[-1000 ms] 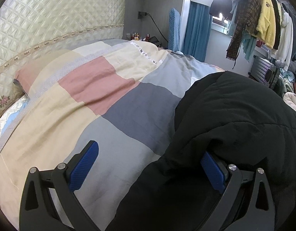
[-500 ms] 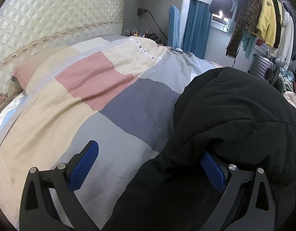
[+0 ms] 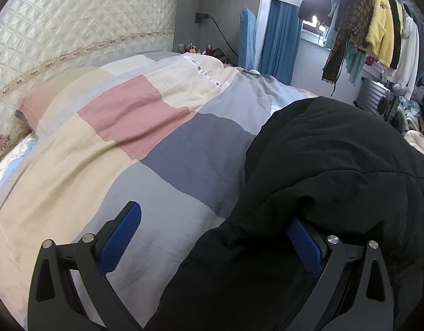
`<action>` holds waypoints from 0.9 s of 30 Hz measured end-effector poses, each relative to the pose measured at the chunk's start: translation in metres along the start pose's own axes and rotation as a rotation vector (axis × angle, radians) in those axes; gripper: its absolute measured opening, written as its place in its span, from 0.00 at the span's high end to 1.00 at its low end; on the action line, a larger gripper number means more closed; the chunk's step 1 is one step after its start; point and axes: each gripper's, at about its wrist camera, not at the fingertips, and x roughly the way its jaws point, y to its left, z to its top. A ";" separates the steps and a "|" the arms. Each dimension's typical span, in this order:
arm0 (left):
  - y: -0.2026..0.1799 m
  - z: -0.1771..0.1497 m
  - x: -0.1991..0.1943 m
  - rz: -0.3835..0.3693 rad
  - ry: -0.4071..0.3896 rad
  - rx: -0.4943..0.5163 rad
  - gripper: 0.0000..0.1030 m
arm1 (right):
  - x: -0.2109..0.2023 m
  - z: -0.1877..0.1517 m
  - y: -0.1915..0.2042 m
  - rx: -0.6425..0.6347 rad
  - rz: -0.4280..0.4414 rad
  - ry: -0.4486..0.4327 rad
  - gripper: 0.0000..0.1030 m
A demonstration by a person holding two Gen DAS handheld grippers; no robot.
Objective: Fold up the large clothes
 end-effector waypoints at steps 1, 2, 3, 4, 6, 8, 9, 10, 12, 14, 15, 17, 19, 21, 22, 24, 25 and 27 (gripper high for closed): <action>0.003 0.000 0.003 -0.008 0.010 -0.015 0.02 | 0.000 0.002 -0.005 0.028 0.000 -0.010 0.78; 0.004 -0.001 0.005 -0.007 0.015 -0.020 0.02 | 0.003 0.002 -0.012 0.060 -0.003 -0.008 0.79; 0.004 -0.001 0.006 -0.007 0.017 -0.019 0.02 | 0.007 0.002 -0.016 0.081 -0.003 -0.001 0.79; 0.004 -0.002 0.007 -0.002 0.017 -0.012 0.02 | 0.011 0.001 -0.020 0.099 -0.004 0.010 0.80; 0.000 -0.003 0.006 0.010 0.009 0.006 0.02 | 0.021 -0.003 -0.026 0.113 -0.022 0.037 0.81; -0.004 -0.004 0.002 0.019 -0.007 0.024 0.02 | 0.031 -0.008 -0.032 0.122 -0.025 0.064 0.81; -0.008 -0.004 0.000 0.026 -0.012 0.040 0.02 | 0.033 -0.009 -0.032 0.127 -0.026 0.077 0.81; -0.009 -0.003 -0.002 0.027 -0.013 0.046 0.02 | 0.033 -0.009 -0.030 0.125 -0.028 0.084 0.81; -0.011 -0.002 -0.008 0.021 -0.023 0.053 0.02 | 0.025 -0.004 -0.023 0.111 -0.023 0.088 0.80; -0.013 0.000 -0.018 0.008 -0.027 0.055 0.02 | 0.013 0.000 -0.022 0.129 -0.011 0.089 0.80; -0.013 0.000 -0.022 -0.001 -0.026 0.054 0.02 | 0.006 0.002 -0.021 0.135 -0.016 0.099 0.80; -0.014 0.003 -0.038 -0.023 -0.030 0.056 0.02 | -0.010 0.003 -0.016 0.128 -0.049 0.120 0.80; -0.015 0.007 -0.055 -0.041 -0.046 0.058 0.02 | -0.031 0.004 -0.011 0.157 -0.042 0.113 0.80; -0.018 0.011 -0.074 -0.065 -0.064 0.066 0.02 | -0.059 0.007 -0.005 0.185 -0.003 0.073 0.80; -0.019 0.013 -0.090 -0.070 -0.086 0.070 0.02 | -0.070 0.009 -0.001 0.176 0.006 0.059 0.80; -0.019 0.016 -0.110 -0.083 -0.112 0.072 0.02 | -0.097 0.014 0.008 0.156 0.030 0.033 0.80; -0.019 0.018 -0.125 -0.098 -0.126 0.072 0.02 | -0.109 0.017 0.011 0.153 0.041 0.017 0.80; -0.018 0.023 -0.150 -0.127 -0.142 0.064 0.02 | -0.135 0.024 0.015 0.153 0.060 -0.015 0.80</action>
